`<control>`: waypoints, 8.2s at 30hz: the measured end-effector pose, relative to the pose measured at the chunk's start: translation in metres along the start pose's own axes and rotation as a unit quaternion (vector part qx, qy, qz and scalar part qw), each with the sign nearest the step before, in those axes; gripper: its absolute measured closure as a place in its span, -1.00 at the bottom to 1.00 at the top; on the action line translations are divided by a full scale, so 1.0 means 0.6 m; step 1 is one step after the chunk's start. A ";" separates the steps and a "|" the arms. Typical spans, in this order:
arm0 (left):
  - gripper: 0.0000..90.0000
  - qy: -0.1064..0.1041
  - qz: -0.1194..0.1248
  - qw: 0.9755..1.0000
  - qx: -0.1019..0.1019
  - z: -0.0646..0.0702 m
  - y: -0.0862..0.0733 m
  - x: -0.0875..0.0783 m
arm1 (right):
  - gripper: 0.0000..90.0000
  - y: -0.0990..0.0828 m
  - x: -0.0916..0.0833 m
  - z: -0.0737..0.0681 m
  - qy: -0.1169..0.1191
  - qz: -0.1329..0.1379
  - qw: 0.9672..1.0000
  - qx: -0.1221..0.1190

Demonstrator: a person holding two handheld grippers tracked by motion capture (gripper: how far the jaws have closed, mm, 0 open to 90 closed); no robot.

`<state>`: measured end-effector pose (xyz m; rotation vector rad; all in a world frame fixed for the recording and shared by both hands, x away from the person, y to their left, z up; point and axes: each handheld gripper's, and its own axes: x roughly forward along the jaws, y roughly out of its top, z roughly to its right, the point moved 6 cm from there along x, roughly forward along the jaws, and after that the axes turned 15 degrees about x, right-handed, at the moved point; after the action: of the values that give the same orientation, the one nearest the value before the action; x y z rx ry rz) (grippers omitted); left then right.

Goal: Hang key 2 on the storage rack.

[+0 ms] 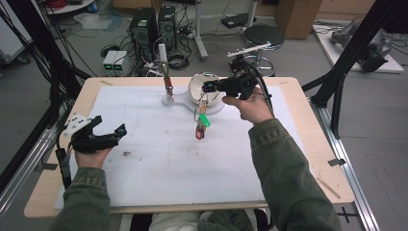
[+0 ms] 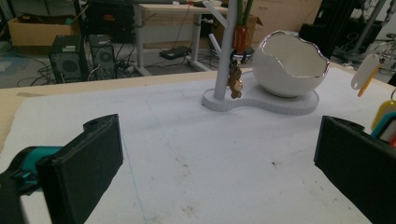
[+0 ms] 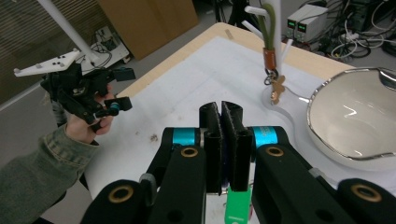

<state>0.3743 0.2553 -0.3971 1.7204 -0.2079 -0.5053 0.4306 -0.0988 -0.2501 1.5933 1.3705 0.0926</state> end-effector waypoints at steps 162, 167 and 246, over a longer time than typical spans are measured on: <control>0.93 -0.120 0.064 0.989 -0.054 0.071 0.137 0.054 | -0.99 -0.158 -0.025 0.121 -0.100 0.148 0.984 0.021; 0.93 -0.114 0.064 0.990 -0.059 0.063 0.141 0.060 | -0.99 -0.175 -0.045 0.142 -0.109 0.157 0.981 0.030; 0.93 -0.036 -0.049 0.995 -0.074 -0.053 0.185 0.237 | -0.99 -0.267 -0.139 0.268 -0.157 0.244 0.953 0.087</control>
<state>0.5295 0.2019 -0.3164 1.5746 -0.1348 -0.6392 0.3862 -0.2831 -0.4002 1.9736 0.7378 0.0121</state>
